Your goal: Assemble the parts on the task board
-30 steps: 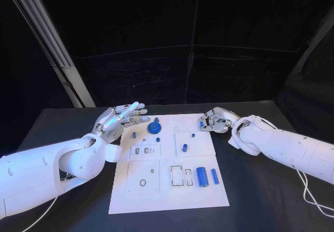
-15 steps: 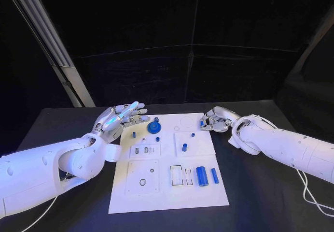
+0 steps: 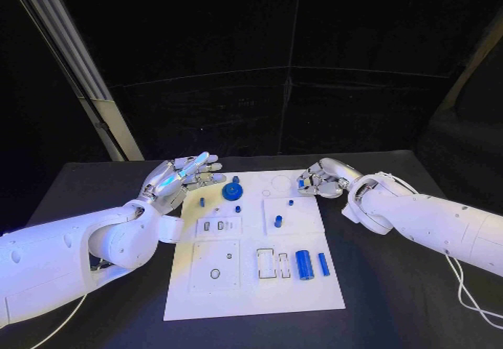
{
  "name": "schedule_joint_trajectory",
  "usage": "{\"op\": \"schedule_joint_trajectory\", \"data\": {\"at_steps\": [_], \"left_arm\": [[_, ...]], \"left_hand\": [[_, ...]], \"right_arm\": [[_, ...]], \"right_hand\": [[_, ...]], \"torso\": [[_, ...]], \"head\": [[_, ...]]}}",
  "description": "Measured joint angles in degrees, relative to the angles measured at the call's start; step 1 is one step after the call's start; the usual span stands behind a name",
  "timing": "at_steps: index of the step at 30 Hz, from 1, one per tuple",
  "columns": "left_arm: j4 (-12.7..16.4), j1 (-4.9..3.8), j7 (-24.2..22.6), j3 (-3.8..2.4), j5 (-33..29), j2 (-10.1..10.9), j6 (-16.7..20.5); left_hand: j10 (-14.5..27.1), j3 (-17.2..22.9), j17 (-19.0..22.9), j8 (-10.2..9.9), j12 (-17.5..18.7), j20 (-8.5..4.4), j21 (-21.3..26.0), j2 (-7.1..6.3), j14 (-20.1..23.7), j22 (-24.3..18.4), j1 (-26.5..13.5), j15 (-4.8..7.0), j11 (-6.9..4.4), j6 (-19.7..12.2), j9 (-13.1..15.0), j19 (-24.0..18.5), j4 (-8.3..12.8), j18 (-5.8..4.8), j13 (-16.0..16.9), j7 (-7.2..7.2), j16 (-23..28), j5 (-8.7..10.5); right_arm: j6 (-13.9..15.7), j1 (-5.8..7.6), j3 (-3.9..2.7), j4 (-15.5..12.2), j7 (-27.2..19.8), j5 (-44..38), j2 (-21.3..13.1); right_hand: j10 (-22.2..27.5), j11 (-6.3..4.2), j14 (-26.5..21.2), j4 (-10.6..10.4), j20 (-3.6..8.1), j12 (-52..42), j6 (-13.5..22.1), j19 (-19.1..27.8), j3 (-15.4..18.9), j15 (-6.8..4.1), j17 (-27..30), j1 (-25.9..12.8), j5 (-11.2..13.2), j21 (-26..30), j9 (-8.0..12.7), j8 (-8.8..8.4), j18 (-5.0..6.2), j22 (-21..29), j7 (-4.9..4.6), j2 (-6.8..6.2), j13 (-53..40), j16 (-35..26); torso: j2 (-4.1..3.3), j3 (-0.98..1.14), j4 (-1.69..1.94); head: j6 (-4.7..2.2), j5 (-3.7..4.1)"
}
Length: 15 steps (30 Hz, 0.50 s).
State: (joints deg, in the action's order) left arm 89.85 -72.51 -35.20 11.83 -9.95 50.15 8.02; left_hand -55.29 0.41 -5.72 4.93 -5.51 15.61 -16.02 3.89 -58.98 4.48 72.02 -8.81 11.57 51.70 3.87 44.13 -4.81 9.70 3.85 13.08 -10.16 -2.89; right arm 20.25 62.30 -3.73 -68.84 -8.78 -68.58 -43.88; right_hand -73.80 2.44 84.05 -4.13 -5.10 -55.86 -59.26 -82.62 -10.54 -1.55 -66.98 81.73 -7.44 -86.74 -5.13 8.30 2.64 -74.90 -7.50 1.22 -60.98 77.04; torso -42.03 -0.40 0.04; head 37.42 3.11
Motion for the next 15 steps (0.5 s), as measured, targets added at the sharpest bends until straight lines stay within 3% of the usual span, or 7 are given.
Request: {"op": "schedule_joint_trajectory", "data": {"at_steps": [7,15], "left_arm": [[-0.1,-0.02,0.0,0.0,0.0,0.1,0.0],[-0.8,-0.14,0.0,0.0,0.0,0.2,0.0]], "left_hand": [[0.0,0.0,0.0,0.0,0.0,0.0,0.0,0.0,0.0,0.0,0.0,0.0,0.0,0.0,0.0,0.0,0.0,0.0,0.0,0.0,0.0,0.0],[0.0,0.0,0.0,0.0,0.0,0.0,0.0,0.0,0.0,0.0,0.0,0.0,0.0,0.0,0.0,0.0,0.0,0.0,0.0,0.0,0.0,0.0]], "right_arm": [[1.0,0.28,-1.55,-8.7,2.8,-0.7,-1.6],[1.4,0.73,-1.93,-15.8,8.2,-3.6,0.5]], "right_hand": [[-0.2,-0.2,0.0,0.1,0.21,0.0,-0.2,-0.2,-0.1,0.0,0.2,0.0,0.1,0.0,0.0,0.0,0.0,0.0,-0.21,0.0,0.2,-0.4],[-0.4,-0.41,-0.2,-0.1,0.42,0.0,-0.2,-0.4,-0.4,-0.2,0.2,-0.6,0.2,0.0,-0.1,0.18,0.0,0.0,-0.23,-0.2,0.1,-0.4]], "torso": [[0.2,-0.13,-0.03],[0.4,-0.26,-0.03]], "head": [[-0.14,-0.37],[0.27,-1.97]]}}
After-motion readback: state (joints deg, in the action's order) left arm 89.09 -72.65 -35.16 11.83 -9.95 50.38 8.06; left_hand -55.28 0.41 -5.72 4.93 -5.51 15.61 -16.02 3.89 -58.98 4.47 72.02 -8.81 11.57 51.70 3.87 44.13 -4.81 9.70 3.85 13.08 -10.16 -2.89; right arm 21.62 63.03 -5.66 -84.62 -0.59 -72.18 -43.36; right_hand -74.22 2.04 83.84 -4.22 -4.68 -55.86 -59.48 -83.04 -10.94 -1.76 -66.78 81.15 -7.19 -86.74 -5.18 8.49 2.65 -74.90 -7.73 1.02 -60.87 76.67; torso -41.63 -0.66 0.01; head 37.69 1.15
